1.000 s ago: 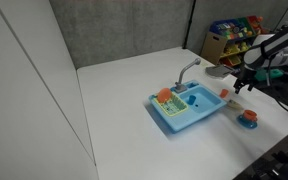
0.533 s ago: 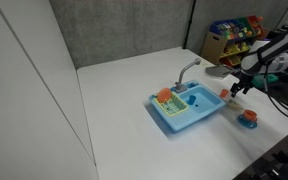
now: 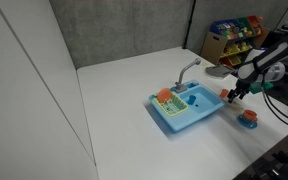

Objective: Put the bottle on the sink

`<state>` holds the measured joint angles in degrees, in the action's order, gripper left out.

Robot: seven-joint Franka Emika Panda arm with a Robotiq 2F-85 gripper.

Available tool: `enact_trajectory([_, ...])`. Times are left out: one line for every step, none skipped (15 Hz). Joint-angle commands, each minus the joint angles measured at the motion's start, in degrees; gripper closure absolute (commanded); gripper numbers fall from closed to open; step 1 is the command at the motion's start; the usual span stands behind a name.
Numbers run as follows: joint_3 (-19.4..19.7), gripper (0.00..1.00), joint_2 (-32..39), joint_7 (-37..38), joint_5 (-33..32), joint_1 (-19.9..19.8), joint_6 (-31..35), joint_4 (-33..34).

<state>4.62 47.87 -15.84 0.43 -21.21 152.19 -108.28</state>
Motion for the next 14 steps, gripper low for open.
enact_trajectory([-0.6, 0.00, 0.6, -2.4, -1.0, -0.9, 3.4, -0.9])
enact_trajectory([-0.8, 0.00, 0.9, -3.0, -1.2, -1.1, 4.0, -0.9])
enact_trajectory([-1.0, 0.00, 1.2, -3.7, -1.3, -1.3, 4.5, -0.9])
enact_trajectory([-1.2, 0.00, 1.5, -4.4, -1.5, -1.5, 5.0, -0.9])
enact_trajectory([-1.4, 0.00, 1.8, -5.1, -1.6, -1.6, 5.6, -0.9])
enact_trajectory([-1.5, 0.00, 2.1, -5.4, -1.7, -1.7, 5.8, -0.9])
enact_trajectory([-1.7, 0.00, 2.4, -5.9, -1.8, -1.8, 6.1, -0.8])
enact_trajectory([-1.8, 0.00, 2.6, -6.0, -2.0, -1.8, 6.3, -0.8])
enact_trajectory([-2.0, 0.00, 2.8, -6.5, -2.0, -1.9, 6.6, -0.7])
enact_trajectory([-2.2, 0.00, 3.0, -7.0, -2.1, -2.1, 7.0, -0.6])
enact_trajectory([-2.4, 0.00, 3.1, -7.2, -2.2, -2.2, 7.2, -0.6])
enact_trajectory([-2.5, 0.00, 3.2, -7.5, -2.4, -2.2, 7.4, -0.5])
enact_trajectory([-2.7, 0.00, 3.4, -7.8, -2.5, -2.4, 7.5, -0.4])
enact_trajectory([-2.8, 0.00, 3.5, -8.0, -2.5, -2.5, 7.6, -0.2])
